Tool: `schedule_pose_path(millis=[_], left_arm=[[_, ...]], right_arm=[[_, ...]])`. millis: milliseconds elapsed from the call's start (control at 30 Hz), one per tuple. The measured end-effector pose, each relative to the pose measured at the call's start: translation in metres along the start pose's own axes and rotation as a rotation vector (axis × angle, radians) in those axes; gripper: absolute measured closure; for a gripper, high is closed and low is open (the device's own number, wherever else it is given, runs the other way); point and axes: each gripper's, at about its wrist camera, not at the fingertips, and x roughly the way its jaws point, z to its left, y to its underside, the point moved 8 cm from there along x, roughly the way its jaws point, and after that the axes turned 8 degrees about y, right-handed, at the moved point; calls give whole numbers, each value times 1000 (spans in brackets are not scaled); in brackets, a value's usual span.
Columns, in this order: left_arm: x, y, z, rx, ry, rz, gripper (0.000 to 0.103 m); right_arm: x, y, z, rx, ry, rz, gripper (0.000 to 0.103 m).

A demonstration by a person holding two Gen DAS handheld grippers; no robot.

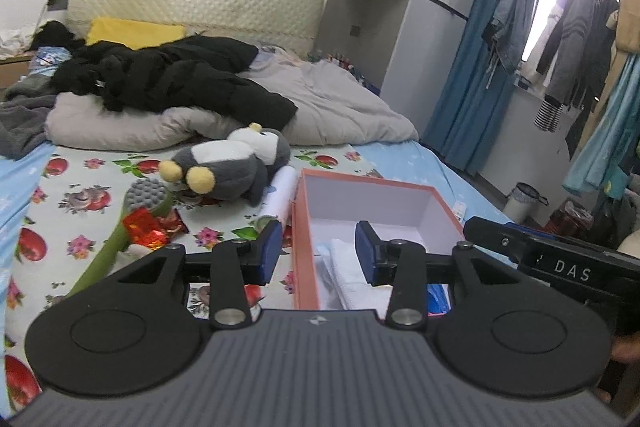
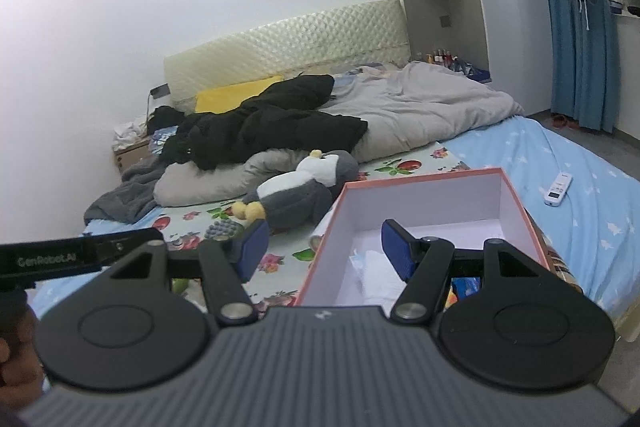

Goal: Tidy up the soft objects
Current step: 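Withdraw both tools from the box toward the clear cup and hair tie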

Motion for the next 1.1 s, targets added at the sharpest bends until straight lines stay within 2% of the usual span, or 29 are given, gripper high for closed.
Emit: schedule_pose_path(millis=[333,600,833,1100], left_arm=[[-47,32,28,-73,-94,5,57],[-70,67,43,-106,-151,42,57],[-66,91,71,-154,-190,81,57],[-27,101,115,-183,-229,122,56]], right_arm=[[-19,36,44,-35,-128,76,38],[-24,60,75,-84,-203,133,38],[-11,82,93,-115,-229,189,38],[29,97,105,-145,-238,255,38]])
